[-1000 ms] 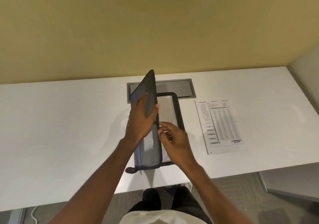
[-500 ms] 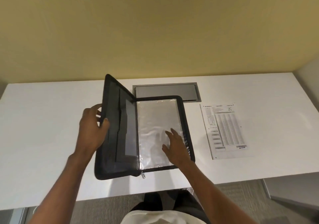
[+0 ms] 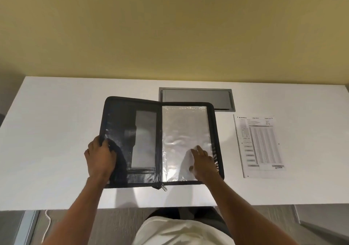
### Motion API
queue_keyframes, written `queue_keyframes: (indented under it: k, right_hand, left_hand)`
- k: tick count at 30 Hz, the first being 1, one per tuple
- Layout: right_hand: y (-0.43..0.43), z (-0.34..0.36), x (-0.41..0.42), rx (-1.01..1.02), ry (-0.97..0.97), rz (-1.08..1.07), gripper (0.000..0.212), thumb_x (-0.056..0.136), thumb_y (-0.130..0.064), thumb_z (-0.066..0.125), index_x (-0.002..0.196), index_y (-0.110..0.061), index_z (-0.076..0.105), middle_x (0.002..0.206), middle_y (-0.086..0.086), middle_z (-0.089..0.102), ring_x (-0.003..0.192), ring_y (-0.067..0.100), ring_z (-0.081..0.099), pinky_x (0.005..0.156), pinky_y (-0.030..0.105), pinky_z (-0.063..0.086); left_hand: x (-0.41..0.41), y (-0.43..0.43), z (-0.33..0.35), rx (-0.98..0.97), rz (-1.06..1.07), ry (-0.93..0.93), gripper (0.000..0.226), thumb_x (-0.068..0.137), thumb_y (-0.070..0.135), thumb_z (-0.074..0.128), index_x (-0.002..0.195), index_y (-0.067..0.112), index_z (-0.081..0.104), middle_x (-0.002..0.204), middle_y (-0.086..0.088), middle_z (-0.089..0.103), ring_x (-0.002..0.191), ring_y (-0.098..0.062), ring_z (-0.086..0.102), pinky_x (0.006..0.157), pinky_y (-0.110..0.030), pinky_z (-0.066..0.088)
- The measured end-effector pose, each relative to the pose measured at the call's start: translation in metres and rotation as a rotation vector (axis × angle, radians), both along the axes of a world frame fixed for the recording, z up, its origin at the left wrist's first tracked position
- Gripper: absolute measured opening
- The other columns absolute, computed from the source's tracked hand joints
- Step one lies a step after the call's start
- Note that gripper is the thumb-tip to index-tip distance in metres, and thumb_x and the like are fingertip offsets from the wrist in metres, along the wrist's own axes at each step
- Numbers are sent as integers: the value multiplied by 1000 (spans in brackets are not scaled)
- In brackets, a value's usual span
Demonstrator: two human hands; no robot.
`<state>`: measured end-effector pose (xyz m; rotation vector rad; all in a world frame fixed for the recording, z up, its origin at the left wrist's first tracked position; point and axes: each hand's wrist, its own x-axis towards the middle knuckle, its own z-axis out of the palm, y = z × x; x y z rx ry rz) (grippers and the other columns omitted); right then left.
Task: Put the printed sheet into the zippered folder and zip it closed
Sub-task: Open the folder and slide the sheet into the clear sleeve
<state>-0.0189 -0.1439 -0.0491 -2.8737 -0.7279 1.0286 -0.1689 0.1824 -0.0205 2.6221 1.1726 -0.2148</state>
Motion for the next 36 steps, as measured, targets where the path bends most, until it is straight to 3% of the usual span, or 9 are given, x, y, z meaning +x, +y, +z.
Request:
queue_keyframes:
  k: [6,10,16,21,27,32,36]
  right_hand:
    - [7,-1,4,-45,7,19,75,95,-32,65,157,-19,25,170,4,11,150,30,30,116,47,36]
    - [8,-1,4,-60,26,4,77,94,-32,66,158,-20,24,171,4,9,151,29,27,115,48,37]
    - [7,2,8,-45,67,5,74,98,-34,61,159,-18,22,172,3,5,152,28,24,118,45,35]
    - [2,5,15,56,-2,6,70,98,-31,60,157,-17,26,168,6,17,150,27,30,118,42,34]
    - [-15,13,42,209,-102,-5,76,99,-33,60,161,-20,18,171,4,12,157,25,18,125,41,21]
    - [-50,23,82,270,-111,-102,79,96,-32,63,161,-22,20,170,5,17,155,26,25,124,41,25]
    - [-94,26,119,263,-129,-166,77,98,-32,60,162,-22,18,171,5,17,156,27,23,124,42,25]
  left_hand:
    - [2,-8,-20,-167,50,122,63,95,19,63,150,0,39,160,-20,32,142,-42,32,106,-58,46]
    - [4,-8,-27,-253,88,139,54,97,16,57,146,2,41,156,-15,35,138,-40,35,98,-59,49]
    - [12,-2,-26,-242,105,179,43,94,9,49,137,3,50,152,-17,43,129,-45,49,98,-58,49]
    - [26,-17,-16,-124,193,87,34,93,10,49,126,3,57,134,-18,57,112,-47,59,93,-56,51]
    - [61,-63,-10,-53,153,-72,39,94,13,52,132,3,54,159,-21,38,141,-44,38,113,-59,33]
    - [112,-132,-6,-82,99,-154,30,99,19,46,127,10,53,154,-18,43,138,-42,43,108,-60,41]
    - [157,-204,-8,-145,23,-148,54,94,12,55,147,7,44,158,-16,42,140,-39,44,110,-56,42]
